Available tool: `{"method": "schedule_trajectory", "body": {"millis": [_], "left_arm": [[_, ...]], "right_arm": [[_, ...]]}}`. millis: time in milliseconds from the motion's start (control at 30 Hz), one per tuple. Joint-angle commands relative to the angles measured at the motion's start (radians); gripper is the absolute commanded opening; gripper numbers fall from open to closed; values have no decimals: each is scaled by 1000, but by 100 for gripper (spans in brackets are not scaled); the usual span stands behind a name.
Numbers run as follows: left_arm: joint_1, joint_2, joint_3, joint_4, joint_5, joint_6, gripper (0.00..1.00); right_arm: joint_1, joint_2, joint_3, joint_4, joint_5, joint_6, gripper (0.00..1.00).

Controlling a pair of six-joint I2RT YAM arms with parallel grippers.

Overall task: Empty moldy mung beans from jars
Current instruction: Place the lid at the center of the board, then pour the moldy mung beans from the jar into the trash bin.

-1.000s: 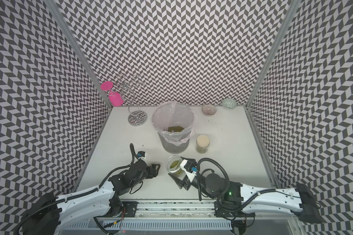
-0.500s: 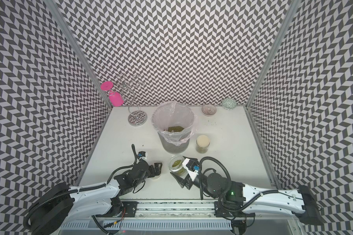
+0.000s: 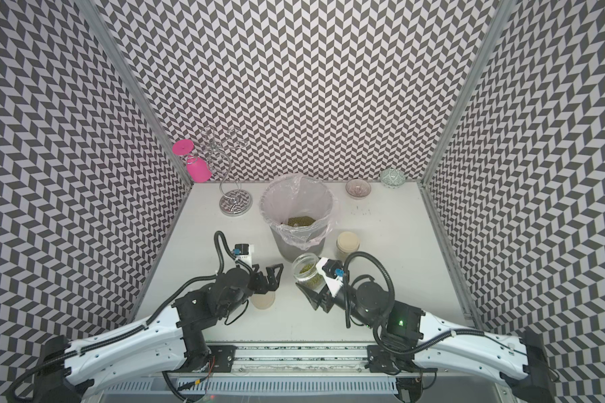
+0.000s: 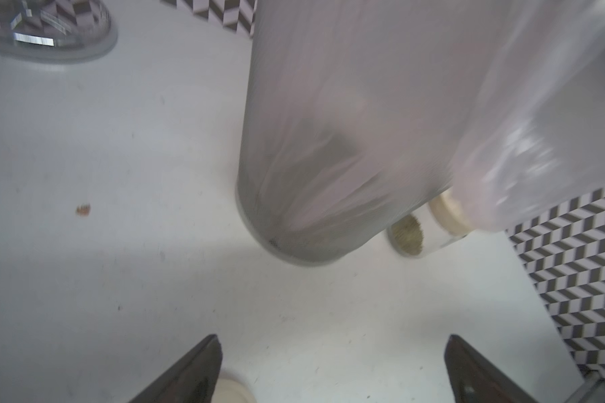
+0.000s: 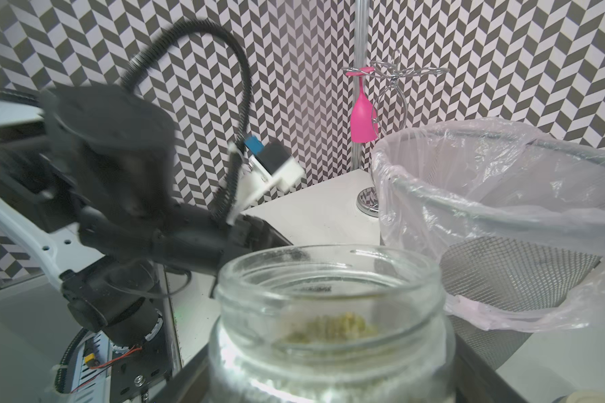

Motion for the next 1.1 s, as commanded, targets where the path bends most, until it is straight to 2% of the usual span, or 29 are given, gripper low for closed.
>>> {"method": "schedule_trajectory", "body": {"millis": [0,133,233,300,400,533,633,733,800,900,967,1067], "left_arm": [[-6,-17,148,-219,-49,68,100],[-5,58,365,-290,-56,182,99],[14,177,557,-344,-63,235,99],[47,264,701,-412,-47,251,95],[112,382,904,-471,34,316,87],[206,481,1094,-479,169,448,90],[293,521,1154,-437,341,517,95],[362,528,1145,-346,498,584,97],[368,538,1142,-311,542,685,100],[410,606,1195,-330,591,765,100],[447,655,1240,-348,692,804,99],[533,711,1280,-339,922,823,95]], "right_arm": [[-65,-2,100,41,-114,7,38],[-136,59,204,-1,-155,-37,38],[-205,120,284,-14,-205,-57,38],[-255,169,340,-25,-246,-71,38],[-316,254,426,-47,-280,-105,38],[-406,367,537,-54,-361,-142,39],[-465,462,621,-81,-407,-174,39],[-512,541,686,-107,-482,-209,39],[-534,573,712,-118,-534,-235,41],[-568,609,736,-122,-599,-246,41],[-590,637,756,-137,-636,-256,41],[-616,678,787,-167,-673,-281,41]]}}
